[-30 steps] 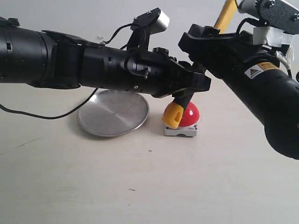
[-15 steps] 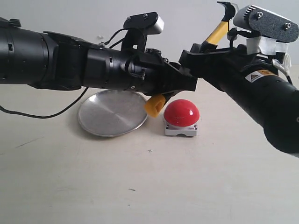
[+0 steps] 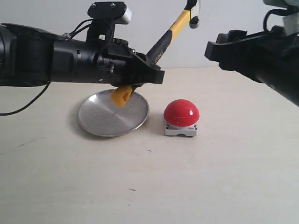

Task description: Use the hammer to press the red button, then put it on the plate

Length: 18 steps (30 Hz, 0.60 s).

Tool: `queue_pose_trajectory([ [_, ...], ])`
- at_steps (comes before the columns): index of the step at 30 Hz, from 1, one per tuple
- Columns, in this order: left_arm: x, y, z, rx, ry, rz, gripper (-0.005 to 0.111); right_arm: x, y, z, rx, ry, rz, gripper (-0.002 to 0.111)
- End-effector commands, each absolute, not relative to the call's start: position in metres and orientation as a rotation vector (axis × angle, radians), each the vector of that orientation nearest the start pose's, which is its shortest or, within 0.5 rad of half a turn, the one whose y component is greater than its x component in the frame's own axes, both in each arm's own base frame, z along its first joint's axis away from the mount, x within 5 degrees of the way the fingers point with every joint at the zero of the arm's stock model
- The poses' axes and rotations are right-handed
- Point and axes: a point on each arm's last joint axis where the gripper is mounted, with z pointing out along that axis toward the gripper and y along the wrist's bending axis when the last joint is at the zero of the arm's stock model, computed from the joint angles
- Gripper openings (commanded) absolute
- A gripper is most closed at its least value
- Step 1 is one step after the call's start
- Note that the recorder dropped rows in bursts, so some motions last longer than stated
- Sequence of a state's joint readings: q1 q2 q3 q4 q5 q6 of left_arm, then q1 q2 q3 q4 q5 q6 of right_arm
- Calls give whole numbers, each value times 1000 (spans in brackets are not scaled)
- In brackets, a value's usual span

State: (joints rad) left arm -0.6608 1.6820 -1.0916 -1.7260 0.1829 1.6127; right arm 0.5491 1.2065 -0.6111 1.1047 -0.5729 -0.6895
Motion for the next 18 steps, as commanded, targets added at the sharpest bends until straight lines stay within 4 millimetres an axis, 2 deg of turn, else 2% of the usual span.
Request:
queue_pose_trajectory([
  [1,270,-229,261,685,1986,-640,0,202,76,282,142,1753,227,54],
  [12,219,-195,256,751,1989,-657,0,134,36,250,107,1703,246,1],
  [18,193,-188,237,827,2028,-663,0,114,24,232,113,1682,257,0],
])
